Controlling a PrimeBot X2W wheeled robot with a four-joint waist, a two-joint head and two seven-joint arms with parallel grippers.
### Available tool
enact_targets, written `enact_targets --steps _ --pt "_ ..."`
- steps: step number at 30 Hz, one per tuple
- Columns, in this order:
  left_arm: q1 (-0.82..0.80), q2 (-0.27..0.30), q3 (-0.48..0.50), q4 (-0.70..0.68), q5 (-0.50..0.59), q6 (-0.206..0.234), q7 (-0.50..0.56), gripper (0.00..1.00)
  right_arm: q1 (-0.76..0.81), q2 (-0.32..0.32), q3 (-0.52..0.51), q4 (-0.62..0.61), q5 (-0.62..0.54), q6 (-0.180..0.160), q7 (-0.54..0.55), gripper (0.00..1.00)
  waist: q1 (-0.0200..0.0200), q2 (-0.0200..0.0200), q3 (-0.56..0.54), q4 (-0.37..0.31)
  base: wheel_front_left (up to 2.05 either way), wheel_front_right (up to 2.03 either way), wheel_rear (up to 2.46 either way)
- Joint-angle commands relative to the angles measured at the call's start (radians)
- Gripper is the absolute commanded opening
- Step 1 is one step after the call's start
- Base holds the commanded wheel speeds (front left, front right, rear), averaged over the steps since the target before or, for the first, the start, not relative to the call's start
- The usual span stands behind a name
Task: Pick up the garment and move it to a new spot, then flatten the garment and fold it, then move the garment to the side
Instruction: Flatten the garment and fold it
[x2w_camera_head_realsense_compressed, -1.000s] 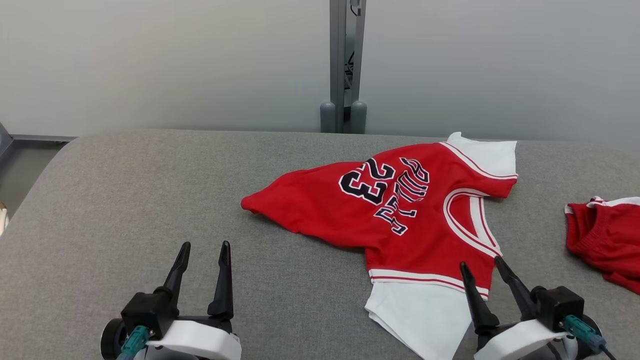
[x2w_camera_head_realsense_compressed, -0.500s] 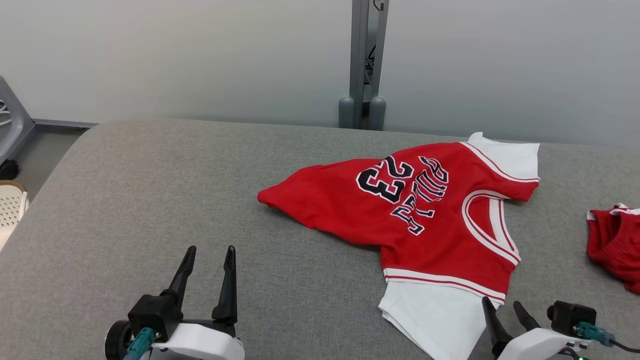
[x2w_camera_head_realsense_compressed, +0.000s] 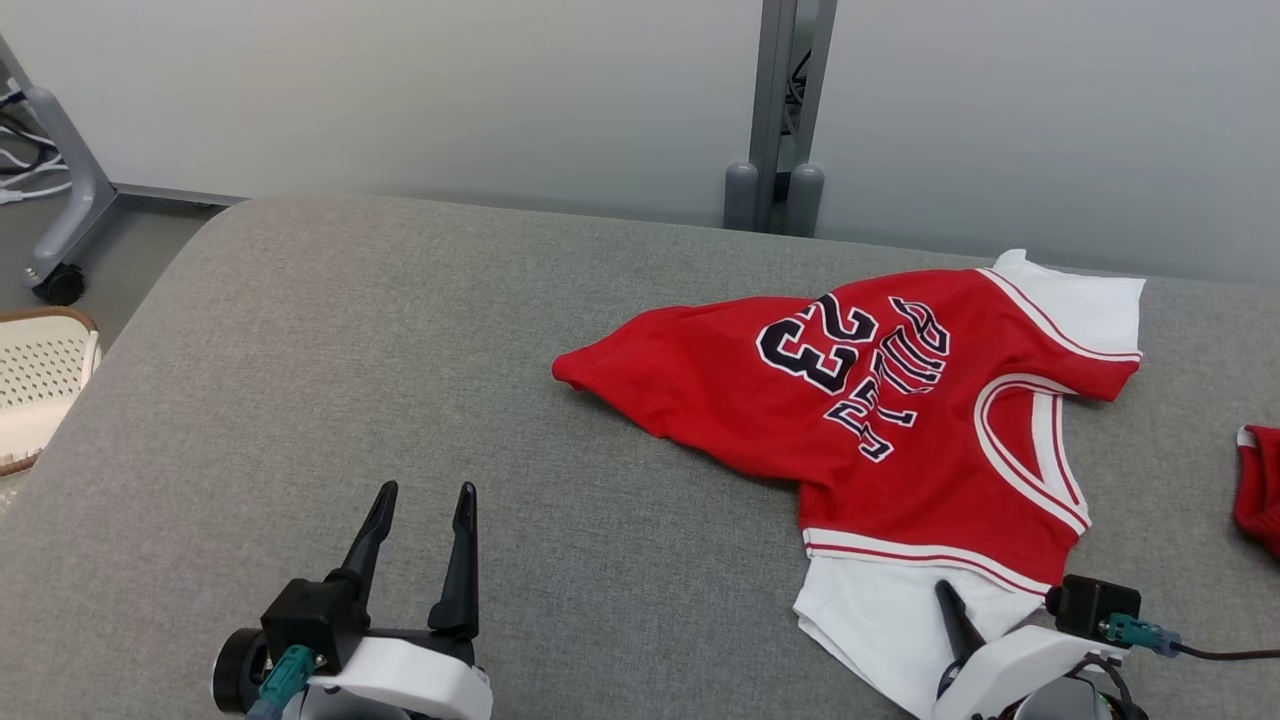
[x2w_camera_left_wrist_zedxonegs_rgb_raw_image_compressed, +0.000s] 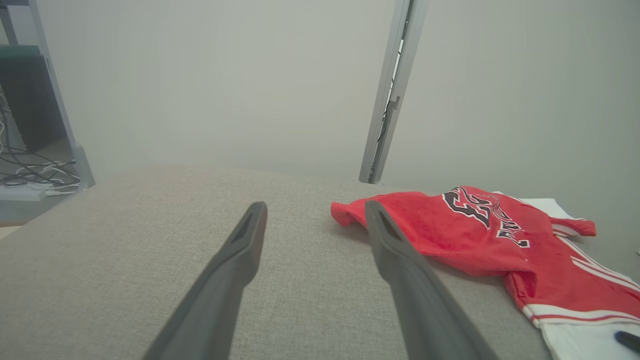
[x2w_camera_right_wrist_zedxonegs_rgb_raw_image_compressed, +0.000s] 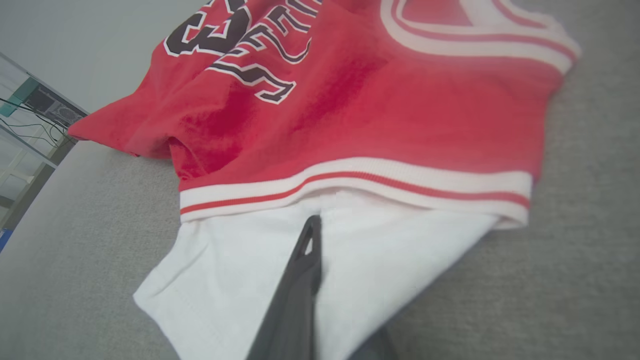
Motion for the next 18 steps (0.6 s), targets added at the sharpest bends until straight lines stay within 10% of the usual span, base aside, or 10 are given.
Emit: enact_targets --steps 1,18 --pt "-0.007 0.004 0.005 -0.001 0.004 0.005 -0.004 1.0 -0.015 -0.011 -0.003 0.009 -0.002 0.0 -0.013 0.0 0.0 -0.0001 -0.002 -0.002 0.0 0.0 0.0" --pt "0.021 0.004 0.003 -0.007 -0.018 0.015 -0.004 1.0 -0.04 -0.16 -0.147 0.016 -0.223 0.0 -0.038 0.0 0.0 -0.0001 -0.056 -0.05 0.0 0.0 0.0"
